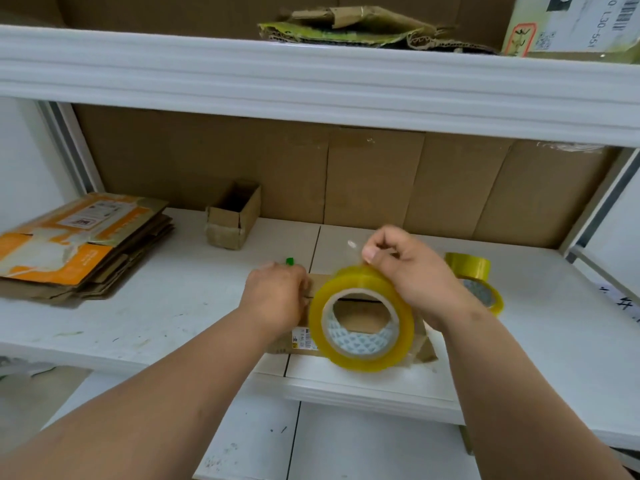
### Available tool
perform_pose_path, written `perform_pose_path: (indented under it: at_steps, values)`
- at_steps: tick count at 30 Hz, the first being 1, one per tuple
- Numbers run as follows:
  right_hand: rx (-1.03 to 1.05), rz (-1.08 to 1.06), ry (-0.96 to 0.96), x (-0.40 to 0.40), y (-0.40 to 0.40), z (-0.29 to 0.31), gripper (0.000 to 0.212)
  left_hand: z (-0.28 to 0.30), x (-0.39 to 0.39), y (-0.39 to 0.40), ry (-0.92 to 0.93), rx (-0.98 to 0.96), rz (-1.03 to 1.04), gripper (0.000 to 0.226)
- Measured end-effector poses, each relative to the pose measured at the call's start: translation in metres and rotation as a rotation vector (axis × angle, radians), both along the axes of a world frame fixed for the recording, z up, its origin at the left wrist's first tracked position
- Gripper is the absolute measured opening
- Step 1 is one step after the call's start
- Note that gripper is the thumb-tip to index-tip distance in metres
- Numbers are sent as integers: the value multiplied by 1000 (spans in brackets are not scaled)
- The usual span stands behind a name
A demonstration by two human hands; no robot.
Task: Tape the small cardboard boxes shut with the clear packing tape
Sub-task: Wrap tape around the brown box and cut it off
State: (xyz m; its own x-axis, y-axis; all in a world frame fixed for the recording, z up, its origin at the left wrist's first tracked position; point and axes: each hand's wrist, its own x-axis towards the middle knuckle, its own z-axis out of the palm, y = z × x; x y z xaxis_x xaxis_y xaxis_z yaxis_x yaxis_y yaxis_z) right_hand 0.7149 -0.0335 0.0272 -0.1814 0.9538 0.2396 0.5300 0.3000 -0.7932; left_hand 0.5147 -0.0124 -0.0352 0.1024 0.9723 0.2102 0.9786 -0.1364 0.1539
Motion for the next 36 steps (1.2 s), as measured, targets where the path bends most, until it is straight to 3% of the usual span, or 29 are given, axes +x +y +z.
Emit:
perform_pose_path:
  at_steps: [2,7,11,14,19,25,27,30,32,34,36]
  values:
    - [-21,28,-71,-6,1,-7,14,0,-2,2,-98,-61,-29,13]
    - [-124,60,-77,-10,7,-28,16,15,-19,1,-851,-310,65,10]
    - [-142,103,-59,-15,12,-35,17,36,-20,-7,-1167,-481,0,51]
    - [-144,173,-22,-23,16,-32,16,45,-9,-12,-1186,-526,-84,66]
    - [-135,204,-24,-31,21,-28,14,39,-6,-7,-1198,-522,-101,22]
    - [-186,246,21,-27,29,-28,8,43,-7,-1,-1300,-460,-104,15]
    - [-267,283,69,-22,31,-28,20,43,-6,2,-1316,-448,-92,18]
    - [-473,409,74,-14,36,-23,78,44,-7,4,-1344,-452,-62,19]
    - [-517,443,-40,-6,37,-23,108,44,-11,4,-1372,-439,-39,20]
    - [-515,465,-65,0,37,-23,110,44,-18,4,-1429,-421,-8,19]
    - [-457,494,-20,4,33,-16,94,44,-24,2,-1485,-425,3,18]
